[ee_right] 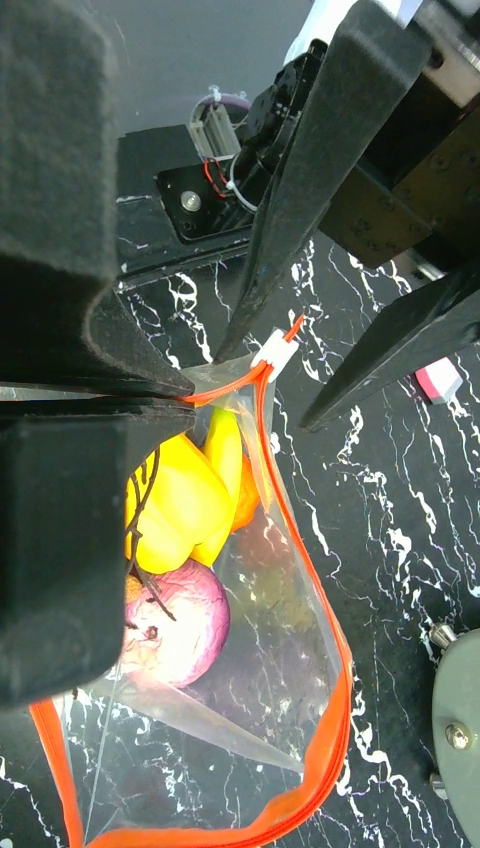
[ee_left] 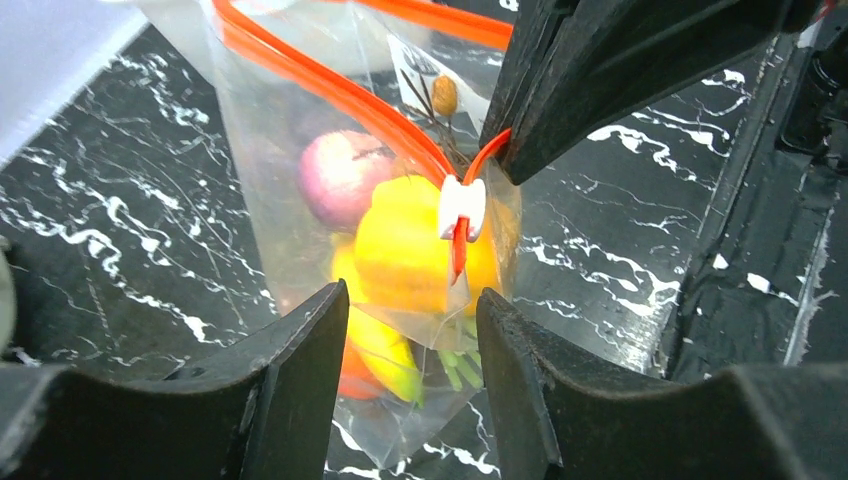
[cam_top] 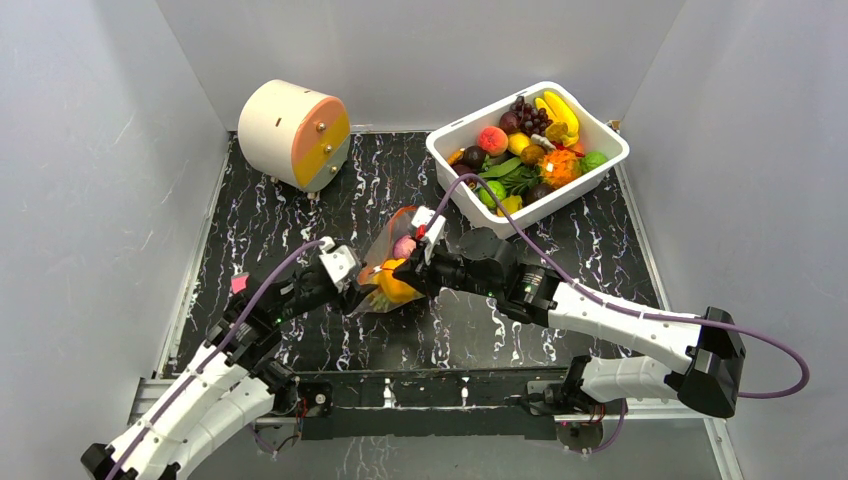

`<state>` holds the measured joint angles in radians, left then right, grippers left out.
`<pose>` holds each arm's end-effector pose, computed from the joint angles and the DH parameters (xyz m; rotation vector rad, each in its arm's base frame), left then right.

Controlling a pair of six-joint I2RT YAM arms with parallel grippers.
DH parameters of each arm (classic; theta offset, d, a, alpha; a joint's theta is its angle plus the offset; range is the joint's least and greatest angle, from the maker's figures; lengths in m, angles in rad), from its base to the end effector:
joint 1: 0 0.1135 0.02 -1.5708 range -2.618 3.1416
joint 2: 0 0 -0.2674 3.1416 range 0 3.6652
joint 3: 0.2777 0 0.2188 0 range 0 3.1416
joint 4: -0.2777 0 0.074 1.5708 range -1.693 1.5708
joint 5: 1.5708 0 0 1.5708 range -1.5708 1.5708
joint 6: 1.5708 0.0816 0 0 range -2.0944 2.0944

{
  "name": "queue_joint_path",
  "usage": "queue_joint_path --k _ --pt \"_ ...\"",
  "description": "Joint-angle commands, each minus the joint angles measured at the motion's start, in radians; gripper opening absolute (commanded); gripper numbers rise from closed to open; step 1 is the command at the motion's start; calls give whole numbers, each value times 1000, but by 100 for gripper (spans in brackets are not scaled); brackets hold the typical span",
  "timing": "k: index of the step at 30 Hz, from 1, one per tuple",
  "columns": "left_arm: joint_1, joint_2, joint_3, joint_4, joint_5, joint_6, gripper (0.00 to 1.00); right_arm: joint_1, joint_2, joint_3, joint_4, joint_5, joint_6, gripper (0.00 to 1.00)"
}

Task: Place the food in the zip-top bag and seal the zipper
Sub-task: Zip the zipper food storage bag at the center of the board.

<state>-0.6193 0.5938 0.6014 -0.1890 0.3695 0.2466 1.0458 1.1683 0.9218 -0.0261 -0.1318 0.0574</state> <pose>0.1099 -0.1145 0.2976 0.9851 1.4795 -0.5937 0.1326 0.2504 0.3247 -1.0026 1.6567 0.8778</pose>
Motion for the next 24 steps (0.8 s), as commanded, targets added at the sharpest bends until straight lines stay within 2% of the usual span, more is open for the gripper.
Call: queue_joint_path --k 1,6,13,16,21,24 --pt "-4 -62 -14 65 5 51 50 -2 -32 22 78 -16 -3 0" --pt "-3 -98 -30 79 82 60 50 -1 -24 25 86 -30 2 0" --pt "-3 -76 -36 94 126 50 44 -1 -20 23 98 -43 9 0" --pt "-3 -68 -31 105 152 49 33 -1 -20 17 98 -48 3 0" --pt "-3 -79 -41 132 168 39 2 -1 -22 4 89 -46 -17 0" --pt "-3 -82 -40 124 174 42 0 -1 -27 17 62 -63 -57 2"
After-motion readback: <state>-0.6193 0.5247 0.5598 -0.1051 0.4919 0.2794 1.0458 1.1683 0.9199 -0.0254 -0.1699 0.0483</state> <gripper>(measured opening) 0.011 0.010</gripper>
